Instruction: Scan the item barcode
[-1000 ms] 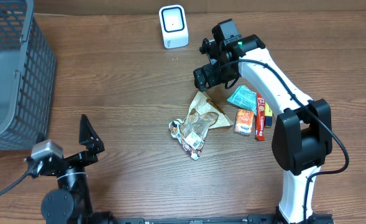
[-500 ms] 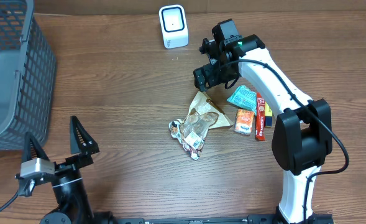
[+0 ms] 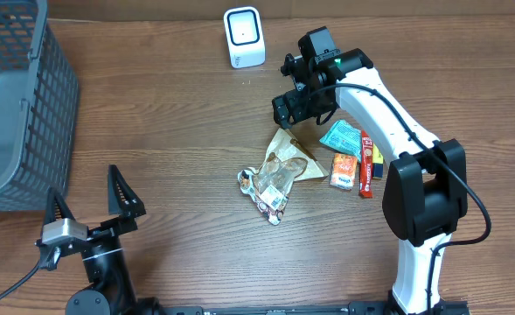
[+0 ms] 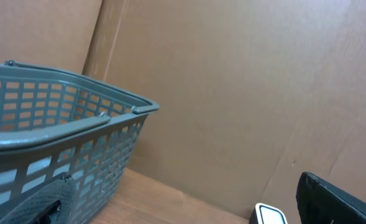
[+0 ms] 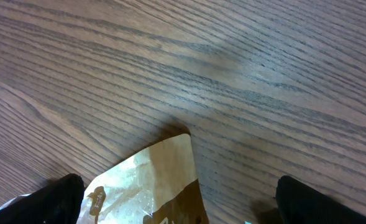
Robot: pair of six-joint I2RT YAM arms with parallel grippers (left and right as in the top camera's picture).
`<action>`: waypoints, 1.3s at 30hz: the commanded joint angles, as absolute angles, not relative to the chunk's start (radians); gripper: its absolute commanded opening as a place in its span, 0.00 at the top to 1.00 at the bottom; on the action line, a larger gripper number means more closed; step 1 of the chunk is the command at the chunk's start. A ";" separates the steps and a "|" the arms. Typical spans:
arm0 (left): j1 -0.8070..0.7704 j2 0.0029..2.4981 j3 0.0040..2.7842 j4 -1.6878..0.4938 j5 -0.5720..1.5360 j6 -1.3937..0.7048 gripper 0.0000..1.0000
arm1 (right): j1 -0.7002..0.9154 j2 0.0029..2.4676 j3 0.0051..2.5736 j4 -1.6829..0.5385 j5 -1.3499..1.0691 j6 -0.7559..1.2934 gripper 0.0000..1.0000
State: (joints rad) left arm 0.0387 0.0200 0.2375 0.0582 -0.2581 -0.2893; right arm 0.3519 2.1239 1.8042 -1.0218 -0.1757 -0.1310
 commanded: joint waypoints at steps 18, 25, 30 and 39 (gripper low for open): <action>0.032 0.004 0.039 0.317 -0.214 -0.294 0.00 | 0.345 2.127 1.800 -1.018 -0.173 -0.131 0.00; 0.032 0.004 0.005 0.432 -0.200 -0.292 0.00 | 0.345 2.127 1.800 -1.018 -0.173 -0.131 0.00; 0.032 0.004 0.005 0.453 -0.198 -0.264 0.00 | 0.345 2.127 1.800 -1.018 -0.173 -0.131 0.00; 0.032 0.003 0.005 0.236 -0.163 -0.231 0.00 | 0.345 2.127 1.800 -1.018 -0.173 -0.131 0.00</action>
State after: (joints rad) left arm 0.0387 0.0151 0.0109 0.2832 -0.1921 -0.2550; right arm 0.3519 2.1239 1.8038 -1.0210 -0.1753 -0.1307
